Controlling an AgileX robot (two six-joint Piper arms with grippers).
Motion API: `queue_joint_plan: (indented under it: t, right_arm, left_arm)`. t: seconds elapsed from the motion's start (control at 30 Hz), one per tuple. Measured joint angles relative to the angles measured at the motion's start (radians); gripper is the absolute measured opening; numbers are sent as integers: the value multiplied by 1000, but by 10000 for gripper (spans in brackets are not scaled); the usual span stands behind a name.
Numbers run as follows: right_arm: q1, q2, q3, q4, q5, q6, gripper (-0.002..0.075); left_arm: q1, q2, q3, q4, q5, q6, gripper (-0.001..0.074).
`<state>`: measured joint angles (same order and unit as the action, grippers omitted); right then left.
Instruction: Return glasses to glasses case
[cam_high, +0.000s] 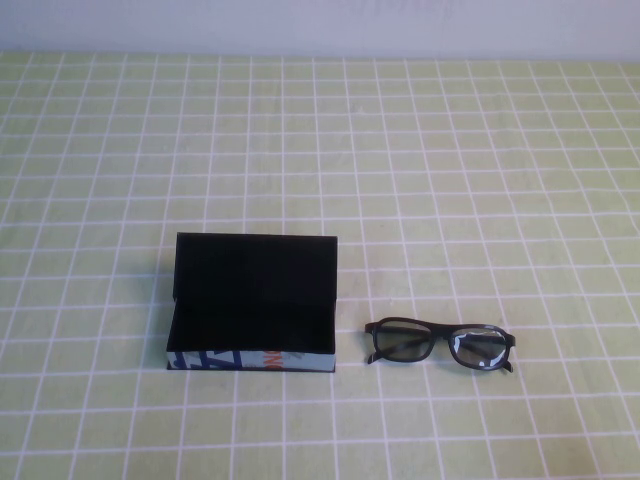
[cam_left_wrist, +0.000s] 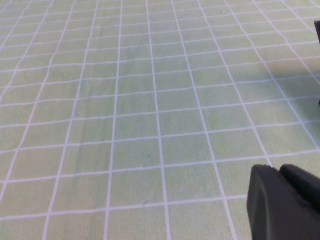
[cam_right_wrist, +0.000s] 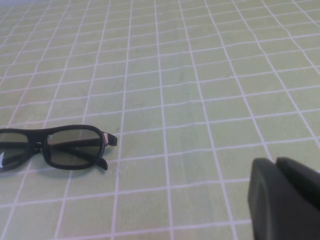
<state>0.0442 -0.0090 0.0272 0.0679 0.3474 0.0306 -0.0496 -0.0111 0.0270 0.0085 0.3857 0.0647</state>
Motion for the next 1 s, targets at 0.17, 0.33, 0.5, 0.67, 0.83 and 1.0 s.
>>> queue_joint_plan:
  t: [0.17,0.33,0.5,0.67,0.83,1.0]
  right_arm:
    - [0,0,0,0,0,0,-11]
    - [0,0,0,0,0,0,-11]
    - [0,0,0,6,0,0,-11]
    - [0,0,0,171,-44,0,-11]
    - [0,0,0,409,-152,2,-11]
    - [0,0,0,566,-230,2,-11]
  left_arm:
    - [0,0,0,0,0,0,-2]
    - [0,0,0,0,0,0,-2]
    - [0,0,0,0,0,0,-2]
    - [0,0,0,0,0,0,-2]
    - [0,0,0,1,0,0,-2]
    - [0,0,0,1,0,0,-2]
